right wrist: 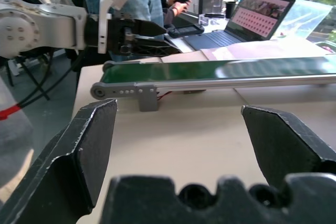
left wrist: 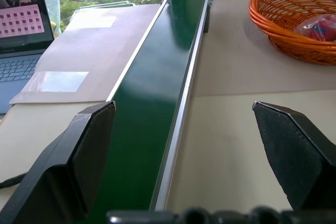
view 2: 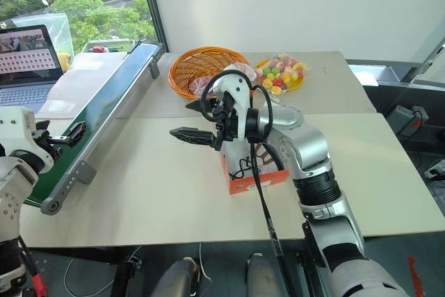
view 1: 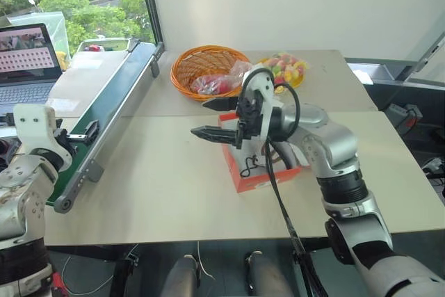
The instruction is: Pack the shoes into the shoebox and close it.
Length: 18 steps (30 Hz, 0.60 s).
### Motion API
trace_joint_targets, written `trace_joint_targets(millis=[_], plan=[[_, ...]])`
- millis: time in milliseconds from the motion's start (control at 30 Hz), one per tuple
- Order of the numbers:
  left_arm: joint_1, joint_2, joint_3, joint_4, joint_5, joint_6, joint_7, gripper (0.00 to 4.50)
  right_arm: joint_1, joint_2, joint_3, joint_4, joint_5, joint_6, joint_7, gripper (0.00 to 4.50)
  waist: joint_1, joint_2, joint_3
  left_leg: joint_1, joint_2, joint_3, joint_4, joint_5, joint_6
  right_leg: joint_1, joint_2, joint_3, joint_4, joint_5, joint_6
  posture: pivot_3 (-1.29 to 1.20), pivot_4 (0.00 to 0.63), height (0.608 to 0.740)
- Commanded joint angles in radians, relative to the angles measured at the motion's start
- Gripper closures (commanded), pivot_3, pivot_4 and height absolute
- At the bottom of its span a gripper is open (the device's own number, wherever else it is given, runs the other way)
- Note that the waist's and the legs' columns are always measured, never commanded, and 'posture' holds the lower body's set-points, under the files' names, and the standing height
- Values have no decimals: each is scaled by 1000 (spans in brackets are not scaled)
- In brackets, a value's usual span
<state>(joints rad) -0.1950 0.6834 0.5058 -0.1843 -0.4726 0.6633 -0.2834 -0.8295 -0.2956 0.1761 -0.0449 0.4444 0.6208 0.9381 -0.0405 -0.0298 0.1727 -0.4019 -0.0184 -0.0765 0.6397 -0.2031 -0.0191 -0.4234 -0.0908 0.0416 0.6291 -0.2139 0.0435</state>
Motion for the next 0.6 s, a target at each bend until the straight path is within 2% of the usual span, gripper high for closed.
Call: trace_joint_targets(millis=[33, 300, 433, 600], plan=[[22, 2, 39, -4, 8, -67, -35, 0, -5, 17, 19, -6, -25, -62, -3, 56, -1, 0, 0, 0, 0, 0, 0, 0, 0, 0, 0, 0, 0, 0, 0, 0, 150, 740], [42, -13, 23, 48, 52, -123, -30, 0, 47, 37, -4, -11, -8, -37, -42, 56, -2, 0, 0, 0, 0, 0, 0, 0, 0, 0, 0, 0, 1, 0, 0, 0, 150, 740], [25, 21, -56, 104, 180, -134, 26, 0, 59, 32, -8, -14, -17, -42, -58, 56, -2, 0, 0, 1, 0, 0, 0, 0, 0, 0, 0, 0, 1, 0, 0, 0, 150, 740], [6, 22, -76, 124, 177, -174, -38, 0, 66, 28, -12, -14, -17, -38, -68, 56, -2, 0, 0, 1, 0, 0, 0, 0, 0, 0, 0, 0, 1, 0, 0, 0, 150, 740]])
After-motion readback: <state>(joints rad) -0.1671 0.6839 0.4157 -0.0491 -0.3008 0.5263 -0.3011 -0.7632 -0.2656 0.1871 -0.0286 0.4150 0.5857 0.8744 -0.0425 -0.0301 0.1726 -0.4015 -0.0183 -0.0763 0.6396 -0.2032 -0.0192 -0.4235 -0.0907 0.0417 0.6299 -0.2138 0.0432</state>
